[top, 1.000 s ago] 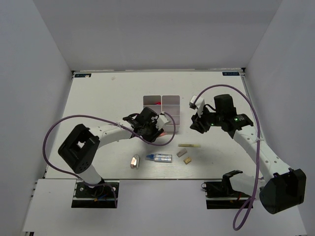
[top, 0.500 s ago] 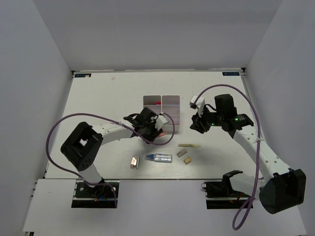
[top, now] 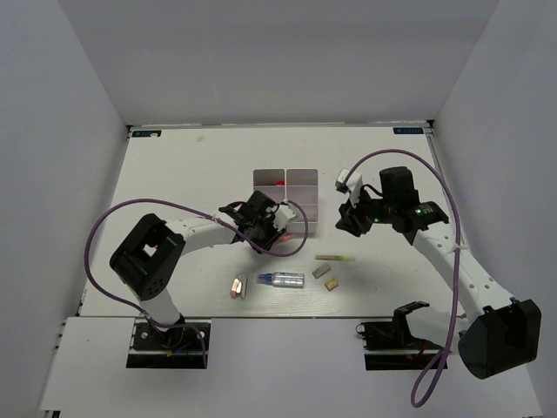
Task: Sort the stationery into containers
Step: Pick up the pen from the center of the board.
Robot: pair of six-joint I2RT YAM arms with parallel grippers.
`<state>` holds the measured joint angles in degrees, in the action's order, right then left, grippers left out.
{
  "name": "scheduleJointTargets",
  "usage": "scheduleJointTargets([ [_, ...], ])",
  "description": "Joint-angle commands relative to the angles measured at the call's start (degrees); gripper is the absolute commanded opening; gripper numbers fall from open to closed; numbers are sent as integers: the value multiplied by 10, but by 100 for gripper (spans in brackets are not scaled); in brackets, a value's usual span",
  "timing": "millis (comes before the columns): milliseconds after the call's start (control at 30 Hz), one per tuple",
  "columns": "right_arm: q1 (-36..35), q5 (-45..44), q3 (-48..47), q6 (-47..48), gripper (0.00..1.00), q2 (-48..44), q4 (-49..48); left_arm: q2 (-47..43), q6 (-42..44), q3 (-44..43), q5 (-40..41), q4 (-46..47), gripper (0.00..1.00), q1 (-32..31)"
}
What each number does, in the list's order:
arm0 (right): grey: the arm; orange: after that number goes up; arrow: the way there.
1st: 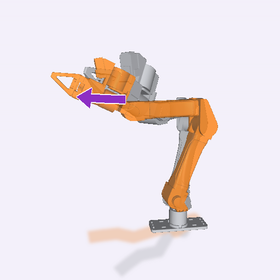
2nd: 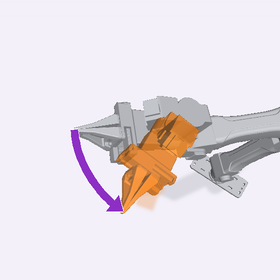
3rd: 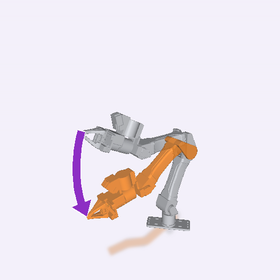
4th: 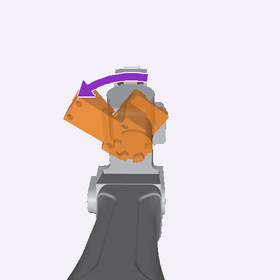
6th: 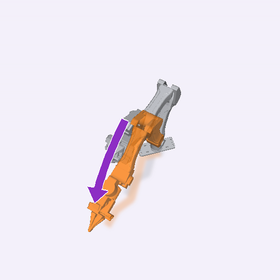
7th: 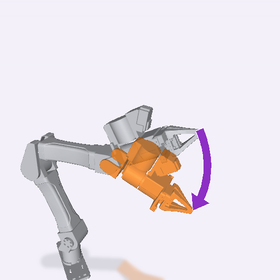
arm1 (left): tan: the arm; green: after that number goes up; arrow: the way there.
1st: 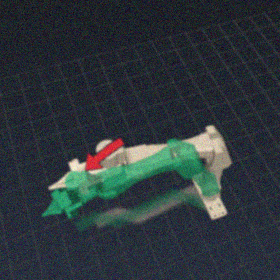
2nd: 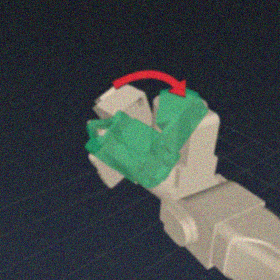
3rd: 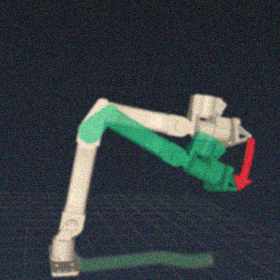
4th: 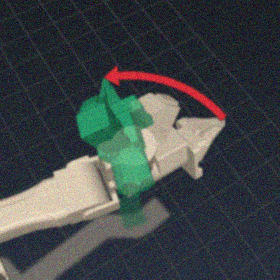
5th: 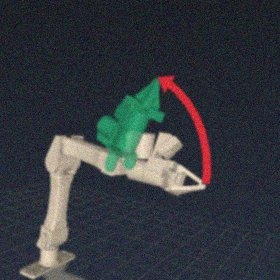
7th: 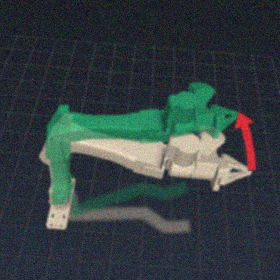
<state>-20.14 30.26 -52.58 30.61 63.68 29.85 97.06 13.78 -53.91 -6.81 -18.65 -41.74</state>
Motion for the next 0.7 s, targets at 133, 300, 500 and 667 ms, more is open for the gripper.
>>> scheduleJointTargets([
  [133, 6, 19, 7, 5, 45, -18, -12, 2, -5, 28, -5, -4, 29, -1],
  [300, 7, 23, 6, 5, 45, -23, -12, -9, -10, 43, 0, -9, 18, -8],
  [500, 7, 28, 10, 3, 45, -32, -14, -39, -10, 57, 1, -35, 4, -18],
  [667, 6, 32, 12, 2, 45, -37, -14, -58, 1, 45, -16, -86, 1, -24],
])
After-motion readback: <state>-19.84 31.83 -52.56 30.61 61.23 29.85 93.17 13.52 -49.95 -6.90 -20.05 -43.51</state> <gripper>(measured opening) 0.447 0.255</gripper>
